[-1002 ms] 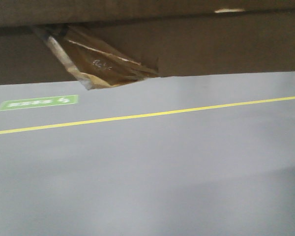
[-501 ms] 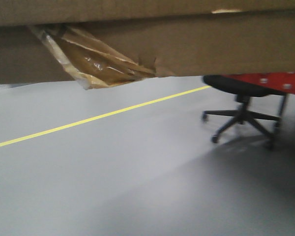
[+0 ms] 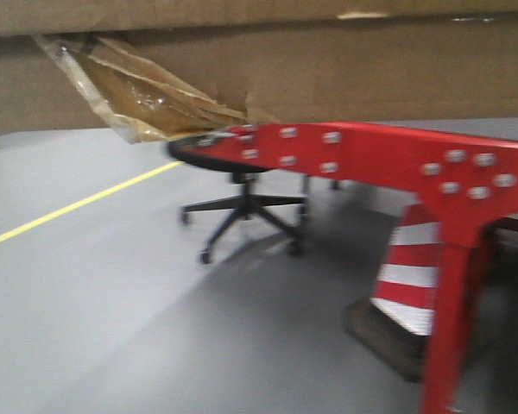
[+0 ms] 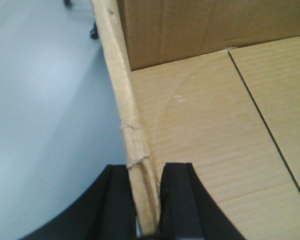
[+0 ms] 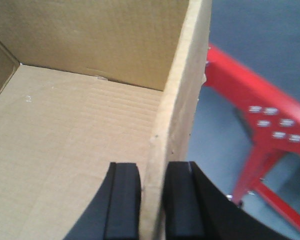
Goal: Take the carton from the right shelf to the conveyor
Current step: 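Carry the carton in both grippers while the base drives to the red conveyor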
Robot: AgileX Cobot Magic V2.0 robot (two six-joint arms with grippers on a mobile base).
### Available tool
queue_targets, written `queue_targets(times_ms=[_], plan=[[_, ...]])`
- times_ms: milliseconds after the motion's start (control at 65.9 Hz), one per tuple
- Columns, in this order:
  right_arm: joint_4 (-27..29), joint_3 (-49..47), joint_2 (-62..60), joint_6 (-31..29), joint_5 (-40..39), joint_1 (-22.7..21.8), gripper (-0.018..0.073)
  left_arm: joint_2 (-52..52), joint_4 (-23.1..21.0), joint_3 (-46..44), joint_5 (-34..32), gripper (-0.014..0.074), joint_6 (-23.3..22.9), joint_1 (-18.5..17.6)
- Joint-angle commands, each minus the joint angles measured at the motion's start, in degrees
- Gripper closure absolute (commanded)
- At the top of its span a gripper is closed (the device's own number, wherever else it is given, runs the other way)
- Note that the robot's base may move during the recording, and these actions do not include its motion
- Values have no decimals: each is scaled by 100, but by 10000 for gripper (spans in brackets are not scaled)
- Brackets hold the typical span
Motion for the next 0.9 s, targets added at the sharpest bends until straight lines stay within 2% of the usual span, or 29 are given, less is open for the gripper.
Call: queue_targets(times_ms=[0,668,881], plan=[[-240,-30,-96,-80,-142,-40,629,-73,913,-14,142,606,64,36],[-240,-30,-96,-80,-142,-40,629,-73,2251,-14,142,606,64,36],[-240,-30,-96,-80,-142,-40,629,-73,2376,-14,142,606,64,36]])
